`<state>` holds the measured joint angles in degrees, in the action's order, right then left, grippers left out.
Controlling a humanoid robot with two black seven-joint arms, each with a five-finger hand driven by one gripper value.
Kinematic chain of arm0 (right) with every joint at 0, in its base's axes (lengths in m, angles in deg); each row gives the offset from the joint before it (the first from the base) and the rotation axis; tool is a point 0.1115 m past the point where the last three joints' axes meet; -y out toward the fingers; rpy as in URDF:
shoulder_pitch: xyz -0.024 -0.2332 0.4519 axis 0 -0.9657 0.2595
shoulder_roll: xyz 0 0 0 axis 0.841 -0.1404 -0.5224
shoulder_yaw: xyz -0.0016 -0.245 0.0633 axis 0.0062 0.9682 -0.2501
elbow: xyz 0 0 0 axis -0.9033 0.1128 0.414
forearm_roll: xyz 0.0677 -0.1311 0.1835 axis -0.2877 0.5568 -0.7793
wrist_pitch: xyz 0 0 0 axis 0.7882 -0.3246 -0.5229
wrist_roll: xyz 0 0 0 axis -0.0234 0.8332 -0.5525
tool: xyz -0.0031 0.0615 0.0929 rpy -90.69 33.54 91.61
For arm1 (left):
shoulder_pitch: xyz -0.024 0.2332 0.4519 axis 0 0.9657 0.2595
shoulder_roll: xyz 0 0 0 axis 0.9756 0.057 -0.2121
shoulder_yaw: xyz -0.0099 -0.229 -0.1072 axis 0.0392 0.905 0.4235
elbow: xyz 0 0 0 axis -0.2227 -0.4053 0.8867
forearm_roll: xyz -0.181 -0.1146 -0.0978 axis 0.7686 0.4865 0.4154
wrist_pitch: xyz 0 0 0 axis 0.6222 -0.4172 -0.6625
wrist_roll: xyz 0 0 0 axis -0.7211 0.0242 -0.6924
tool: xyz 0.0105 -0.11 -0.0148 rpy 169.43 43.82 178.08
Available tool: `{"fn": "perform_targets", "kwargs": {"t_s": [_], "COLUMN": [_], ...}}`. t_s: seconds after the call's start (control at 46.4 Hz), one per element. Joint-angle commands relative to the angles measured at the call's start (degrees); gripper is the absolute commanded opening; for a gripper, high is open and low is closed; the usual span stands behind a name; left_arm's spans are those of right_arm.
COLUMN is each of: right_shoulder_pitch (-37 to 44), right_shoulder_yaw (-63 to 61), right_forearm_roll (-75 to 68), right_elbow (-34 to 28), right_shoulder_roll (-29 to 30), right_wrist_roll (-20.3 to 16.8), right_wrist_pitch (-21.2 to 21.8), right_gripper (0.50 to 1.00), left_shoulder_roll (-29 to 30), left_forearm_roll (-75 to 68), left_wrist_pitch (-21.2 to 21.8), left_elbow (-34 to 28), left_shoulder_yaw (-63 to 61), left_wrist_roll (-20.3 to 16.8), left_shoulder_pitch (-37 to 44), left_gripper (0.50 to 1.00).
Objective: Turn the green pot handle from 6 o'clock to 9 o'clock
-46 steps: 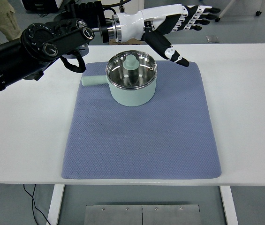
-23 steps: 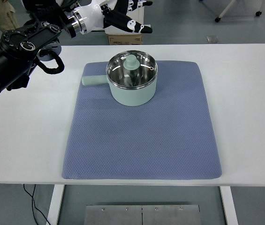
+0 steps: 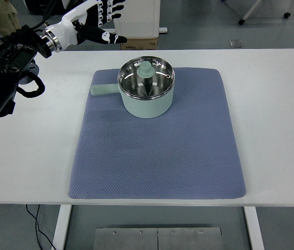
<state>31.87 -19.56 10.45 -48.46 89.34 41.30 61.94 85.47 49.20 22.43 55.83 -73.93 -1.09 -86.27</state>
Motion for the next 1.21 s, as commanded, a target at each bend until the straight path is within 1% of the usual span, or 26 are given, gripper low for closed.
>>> {"fn": "perform_targets", "kwargs": {"t_s": [0.0, 0.215, 0.625, 0.969, 1.185], "right_shoulder_pitch": [0.0, 0.0, 0.0, 0.0, 0.0], "right_shoulder_yaw": [0.0, 0.0, 0.0, 0.0, 0.0], "right_forearm_roll": [0.0, 0.0, 0.0, 0.0, 0.0], "right_elbow": [0.0, 0.0, 0.0, 0.0, 0.0], "right_shoulder_roll": [0.0, 0.0, 0.0, 0.0, 0.0], "right_wrist_roll": [0.0, 0.0, 0.0, 0.0, 0.0], "right_wrist_pitch": [0.0, 0.0, 0.0, 0.0, 0.0], "right_gripper": [1.000, 1.000, 1.000, 1.000, 1.000], "left_shoulder_roll": [0.0, 0.1, 0.3, 1.2, 1.6], "left_forearm_roll": [0.0, 3.7, 5.6, 5.4, 5.7], "left_wrist_pitch": [0.2, 1.7, 6.6, 6.5, 6.6], "left_elbow": [-1.0, -2.0, -2.0, -1.9, -1.8], "left_shoulder_yaw": [0.2, 0.2, 0.2, 0.1, 0.6], "left_wrist_roll": [0.0, 0.0, 0.0, 0.0, 0.0], "left_shoulder_pitch": [1.2, 2.0, 4.9, 6.5, 9.2], "left_gripper": [1.000, 1.000, 1.000, 1.000, 1.000]}}
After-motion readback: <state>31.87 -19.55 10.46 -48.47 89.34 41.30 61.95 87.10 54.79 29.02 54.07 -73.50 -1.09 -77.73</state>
